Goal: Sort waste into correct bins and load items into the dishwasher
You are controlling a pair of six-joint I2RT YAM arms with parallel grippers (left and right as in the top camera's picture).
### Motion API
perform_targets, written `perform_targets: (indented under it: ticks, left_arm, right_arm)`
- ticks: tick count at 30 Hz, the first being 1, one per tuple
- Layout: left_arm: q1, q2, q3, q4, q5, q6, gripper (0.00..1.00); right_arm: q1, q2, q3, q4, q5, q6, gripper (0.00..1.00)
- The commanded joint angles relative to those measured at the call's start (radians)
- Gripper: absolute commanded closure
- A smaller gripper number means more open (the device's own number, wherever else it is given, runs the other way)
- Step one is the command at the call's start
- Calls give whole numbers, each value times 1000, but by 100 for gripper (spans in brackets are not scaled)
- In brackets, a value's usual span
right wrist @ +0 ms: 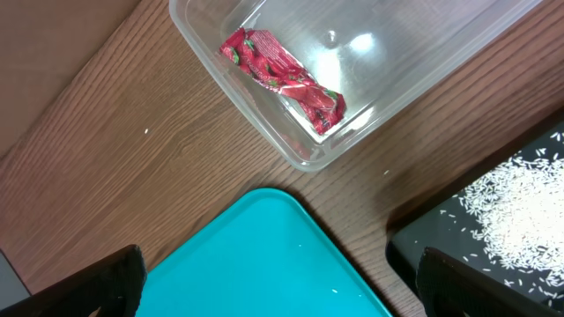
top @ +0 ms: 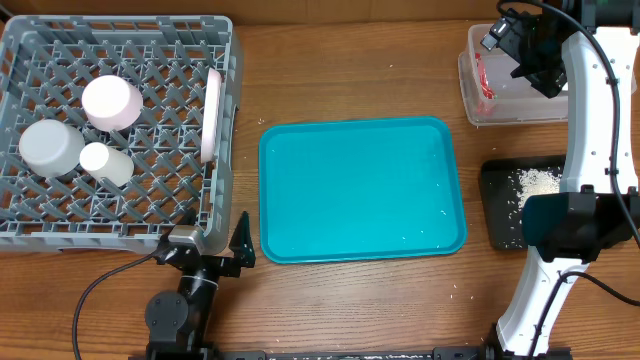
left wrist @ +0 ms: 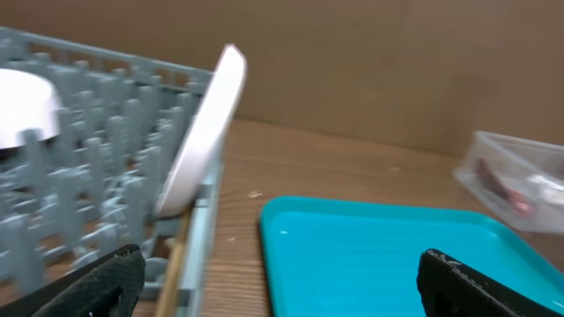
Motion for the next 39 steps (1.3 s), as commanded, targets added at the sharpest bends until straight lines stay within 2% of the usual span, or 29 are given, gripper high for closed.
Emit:
perform_targets:
  ticks: [1,7,39]
  left_arm:
    - [-7,-14,-8,-13,-115,36,0]
    - [-6,-14,-8,-13,-114,110,0]
    - [-6,-13,-8,-13,-112,110,0]
  right_arm:
    - [1,-23,23,4,-5,-8,0]
    - [1,-23,23,4,-5,-8,0]
    - [1,-23,23,4,-5,-8,0]
